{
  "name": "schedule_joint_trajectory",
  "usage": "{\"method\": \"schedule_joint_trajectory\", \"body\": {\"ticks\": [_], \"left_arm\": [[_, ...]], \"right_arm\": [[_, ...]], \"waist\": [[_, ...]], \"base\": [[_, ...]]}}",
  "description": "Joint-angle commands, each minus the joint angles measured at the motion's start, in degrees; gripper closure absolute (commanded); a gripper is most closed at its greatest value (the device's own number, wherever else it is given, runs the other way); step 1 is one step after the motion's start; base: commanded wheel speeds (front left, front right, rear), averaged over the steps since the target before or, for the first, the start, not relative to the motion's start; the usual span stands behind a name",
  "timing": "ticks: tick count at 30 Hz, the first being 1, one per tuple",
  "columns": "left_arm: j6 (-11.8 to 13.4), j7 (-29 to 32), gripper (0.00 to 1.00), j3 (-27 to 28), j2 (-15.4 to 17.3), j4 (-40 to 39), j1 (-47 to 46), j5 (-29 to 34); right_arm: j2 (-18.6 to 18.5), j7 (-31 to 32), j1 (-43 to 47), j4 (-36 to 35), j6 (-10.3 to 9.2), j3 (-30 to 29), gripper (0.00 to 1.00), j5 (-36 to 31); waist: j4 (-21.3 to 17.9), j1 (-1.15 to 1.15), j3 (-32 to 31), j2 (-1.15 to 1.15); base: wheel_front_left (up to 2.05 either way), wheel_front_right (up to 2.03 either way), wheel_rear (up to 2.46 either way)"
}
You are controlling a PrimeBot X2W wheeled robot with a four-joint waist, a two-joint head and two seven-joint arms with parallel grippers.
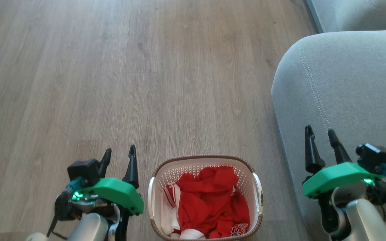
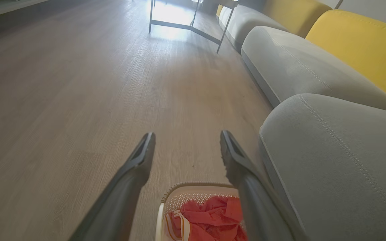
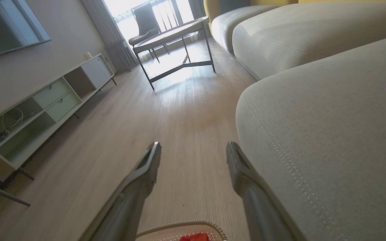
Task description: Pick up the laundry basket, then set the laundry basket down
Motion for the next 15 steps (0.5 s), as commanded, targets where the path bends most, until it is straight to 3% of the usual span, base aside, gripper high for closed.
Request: {"method": "schedule_joint_trajectory", "body": {"ticks": [1, 7, 15], "left_arm": [[0.6, -0.8, 0.0, 0.8, 1.0, -1.3, -4.2, 1.4], [1.5, -1.8, 0.0, -1.4, 1.2, 0.6, -5.7, 4.6], [5.7, -3.1, 0.0, -2.5, 1.0, -3.0, -7.1, 10.7]], "right_arm": [[-0.4, -0.8, -3.1, -1.3, 0.28, 1.1, 0.0, -0.6], [-1.0, -1.8, -4.3, -0.1, 0.3, 2.6, 0.0, -3.6], [-0.6, -3.1, -5.2, -0.7, 0.33, 2.5, 0.0, -9.0]], "waist": [[0.0, 0.0, -0.1, 0.0], [0.2, 0.0, -0.2, 0.0], [0.3, 0.0, -0.2, 0.0]], "base": [[0.0, 0.0, 0.0], [0.0, 0.0, 0.0], [0.0, 0.0, 0.0]]}}
